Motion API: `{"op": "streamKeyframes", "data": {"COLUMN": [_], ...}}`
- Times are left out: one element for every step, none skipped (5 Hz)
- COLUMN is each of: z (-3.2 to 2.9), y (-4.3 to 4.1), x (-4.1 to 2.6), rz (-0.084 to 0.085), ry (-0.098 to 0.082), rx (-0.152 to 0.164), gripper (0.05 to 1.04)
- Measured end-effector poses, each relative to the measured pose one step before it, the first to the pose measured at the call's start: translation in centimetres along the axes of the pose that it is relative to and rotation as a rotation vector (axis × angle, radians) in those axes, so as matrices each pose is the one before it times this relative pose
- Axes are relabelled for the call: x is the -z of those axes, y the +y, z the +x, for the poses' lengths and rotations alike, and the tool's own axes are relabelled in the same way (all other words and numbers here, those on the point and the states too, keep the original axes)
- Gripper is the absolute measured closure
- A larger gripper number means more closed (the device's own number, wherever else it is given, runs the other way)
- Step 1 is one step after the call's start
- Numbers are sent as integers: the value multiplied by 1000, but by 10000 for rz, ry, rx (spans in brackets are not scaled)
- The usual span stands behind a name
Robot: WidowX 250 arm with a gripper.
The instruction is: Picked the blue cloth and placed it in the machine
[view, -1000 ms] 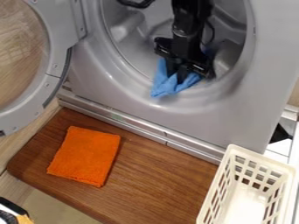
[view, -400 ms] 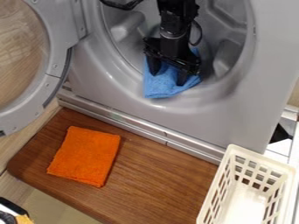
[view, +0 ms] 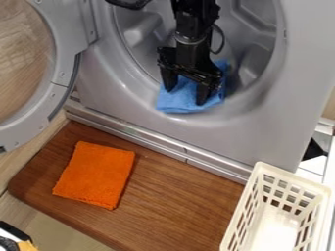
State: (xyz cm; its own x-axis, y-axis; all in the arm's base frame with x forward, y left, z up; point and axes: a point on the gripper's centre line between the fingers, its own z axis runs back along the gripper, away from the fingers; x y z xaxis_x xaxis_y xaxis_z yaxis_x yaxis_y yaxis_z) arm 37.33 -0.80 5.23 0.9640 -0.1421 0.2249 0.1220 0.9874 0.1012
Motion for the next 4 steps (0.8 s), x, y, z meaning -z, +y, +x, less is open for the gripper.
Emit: {"op": "streamKeyframes", "data": {"z": [-985,-2025,-3380,-3628], "y": [1400,508,-358,-1323], "x": [-3523,-3248,-1430,1280], "rz": [560,86,366,30], "ry": [-434,-448,250,905], "rx": [-756,-319,281,468], "gripper": [87,87,85,85]}}
